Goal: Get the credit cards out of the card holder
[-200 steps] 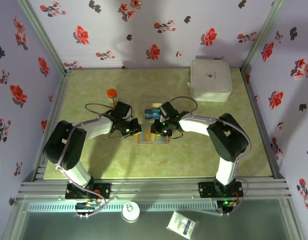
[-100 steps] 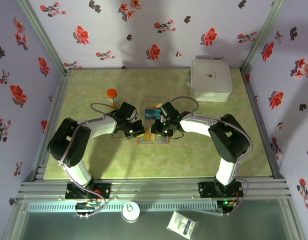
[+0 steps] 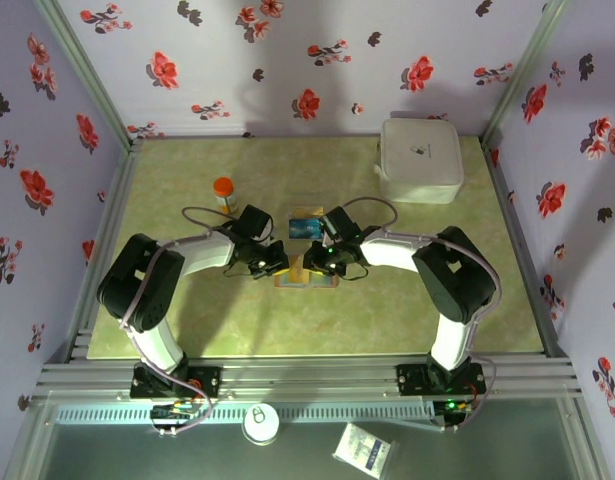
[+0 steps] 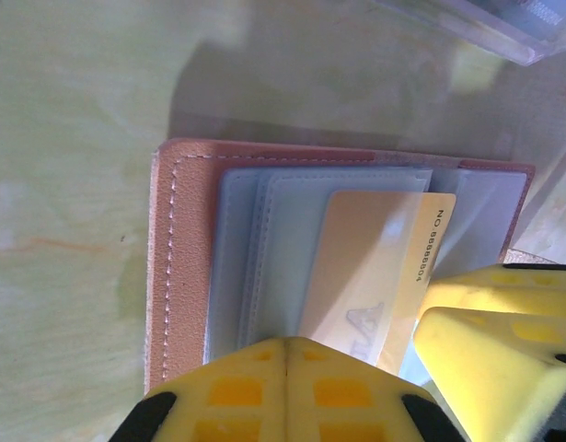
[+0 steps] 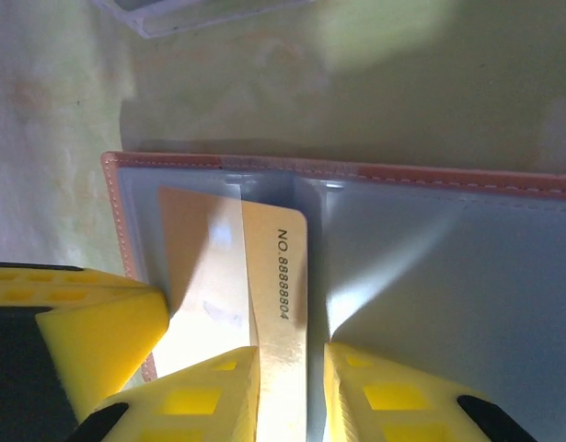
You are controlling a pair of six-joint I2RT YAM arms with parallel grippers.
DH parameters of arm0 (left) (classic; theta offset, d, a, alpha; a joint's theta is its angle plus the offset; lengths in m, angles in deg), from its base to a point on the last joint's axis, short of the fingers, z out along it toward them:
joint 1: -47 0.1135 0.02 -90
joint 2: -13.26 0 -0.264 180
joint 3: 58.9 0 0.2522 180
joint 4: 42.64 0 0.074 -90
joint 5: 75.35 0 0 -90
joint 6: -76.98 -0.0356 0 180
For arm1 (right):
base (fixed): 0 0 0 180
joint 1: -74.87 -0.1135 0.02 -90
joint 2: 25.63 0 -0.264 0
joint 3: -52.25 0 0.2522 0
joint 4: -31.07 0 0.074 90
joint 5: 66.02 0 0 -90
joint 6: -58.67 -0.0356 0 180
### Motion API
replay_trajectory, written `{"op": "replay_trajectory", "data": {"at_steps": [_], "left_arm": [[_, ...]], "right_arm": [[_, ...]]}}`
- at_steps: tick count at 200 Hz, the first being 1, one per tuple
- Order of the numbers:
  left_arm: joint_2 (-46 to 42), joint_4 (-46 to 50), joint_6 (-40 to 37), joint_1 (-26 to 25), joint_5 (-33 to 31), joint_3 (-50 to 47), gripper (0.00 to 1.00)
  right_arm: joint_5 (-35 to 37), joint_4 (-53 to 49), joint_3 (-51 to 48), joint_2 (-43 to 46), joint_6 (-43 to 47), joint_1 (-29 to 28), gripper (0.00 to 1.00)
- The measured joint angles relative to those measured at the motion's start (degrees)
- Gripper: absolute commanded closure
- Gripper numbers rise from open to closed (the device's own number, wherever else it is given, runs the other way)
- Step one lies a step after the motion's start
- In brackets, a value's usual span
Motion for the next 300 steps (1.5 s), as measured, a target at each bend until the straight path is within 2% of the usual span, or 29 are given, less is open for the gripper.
{"op": "replay_trajectory", "data": {"at_steps": [84, 124, 179, 237, 300], "left_arm": [[0.0, 0.0, 0.0, 0.0, 0.0, 0.0, 1.00], [0.0, 0.0, 0.0, 0.0, -0.2, 0.0, 1.00], [0.0, 0.0, 0.0, 0.0, -0.2, 0.0, 1.00], [0.0, 0.0, 0.0, 0.0, -0.2, 0.0, 1.00], [0.0, 0.0, 0.0, 0.0, -0.2, 0.0, 0.99]], "right_arm": [[-3.2, 6.6, -2.4, -0.2, -2.4, 0.7, 0.82], [-4.7, 9.6, -3.9, -0.2, -3.5, 1.4, 0.89], [-5.3, 11.9, -6.2, 1.1, -3.9, 2.4, 0.89], [-4.9, 9.4, -7.3, 4.8, -2.6, 4.0, 0.92], [-0.1, 1.0, -5.8, 8.0, 0.3, 4.0, 0.93]]}}
